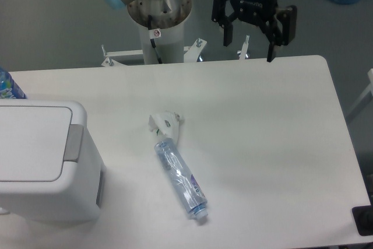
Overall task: Open the trash can
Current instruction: 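Move the open gripper over the table toward the white trash can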
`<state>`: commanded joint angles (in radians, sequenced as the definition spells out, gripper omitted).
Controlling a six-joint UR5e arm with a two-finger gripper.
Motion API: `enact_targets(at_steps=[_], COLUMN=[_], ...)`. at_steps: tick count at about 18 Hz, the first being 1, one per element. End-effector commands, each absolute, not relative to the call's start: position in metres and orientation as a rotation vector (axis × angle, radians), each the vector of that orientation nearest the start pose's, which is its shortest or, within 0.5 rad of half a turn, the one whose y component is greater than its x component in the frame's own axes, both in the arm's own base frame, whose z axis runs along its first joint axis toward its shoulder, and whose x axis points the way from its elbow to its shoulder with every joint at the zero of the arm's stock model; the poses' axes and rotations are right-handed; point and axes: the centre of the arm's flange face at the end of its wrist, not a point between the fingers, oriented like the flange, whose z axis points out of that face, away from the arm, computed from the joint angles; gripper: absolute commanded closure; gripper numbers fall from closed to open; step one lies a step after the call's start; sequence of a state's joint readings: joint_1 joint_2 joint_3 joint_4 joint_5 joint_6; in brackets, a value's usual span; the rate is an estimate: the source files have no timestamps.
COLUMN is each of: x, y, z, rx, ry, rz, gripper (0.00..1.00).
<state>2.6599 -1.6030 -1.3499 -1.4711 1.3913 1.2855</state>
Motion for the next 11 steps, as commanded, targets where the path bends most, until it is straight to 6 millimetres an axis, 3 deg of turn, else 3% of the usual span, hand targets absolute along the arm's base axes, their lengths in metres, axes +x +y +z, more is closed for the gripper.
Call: enact_targets(at_steps=[6, 8, 11], x=[-0.392, -0.394, -0.384], y=[0.377, 0.380, 0.405], z=[0.594, 0.592, 0.588], rx=[-2.838, -2.842, -2.816], ry=[0.310, 0.234, 0.171], rz=[0.284, 0.268, 0.270], gripper=[0.00, 0.00, 0.00])
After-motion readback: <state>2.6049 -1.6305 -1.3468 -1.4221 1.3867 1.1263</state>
